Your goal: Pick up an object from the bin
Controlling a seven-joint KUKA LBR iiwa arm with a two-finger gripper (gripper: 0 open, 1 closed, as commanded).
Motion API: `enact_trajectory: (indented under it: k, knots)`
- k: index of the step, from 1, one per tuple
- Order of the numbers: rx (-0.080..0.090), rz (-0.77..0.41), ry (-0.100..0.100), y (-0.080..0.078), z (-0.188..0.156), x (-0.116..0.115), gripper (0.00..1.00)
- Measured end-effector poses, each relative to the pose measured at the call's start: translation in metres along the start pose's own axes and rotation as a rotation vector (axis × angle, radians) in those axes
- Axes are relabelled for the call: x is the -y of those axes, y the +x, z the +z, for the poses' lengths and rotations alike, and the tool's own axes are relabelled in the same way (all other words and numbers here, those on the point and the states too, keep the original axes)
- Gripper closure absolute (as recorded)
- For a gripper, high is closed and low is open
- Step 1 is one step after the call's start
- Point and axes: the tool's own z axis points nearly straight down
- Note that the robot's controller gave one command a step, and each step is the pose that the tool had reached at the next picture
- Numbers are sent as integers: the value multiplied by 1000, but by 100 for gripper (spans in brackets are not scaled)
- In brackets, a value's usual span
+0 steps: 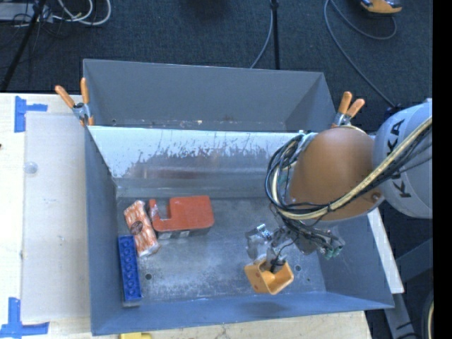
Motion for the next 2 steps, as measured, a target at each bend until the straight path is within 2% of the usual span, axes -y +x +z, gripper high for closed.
enact_trajectory:
  k: [2]
  knots:
    - [-1,1,-1,0,-22,-1,100]
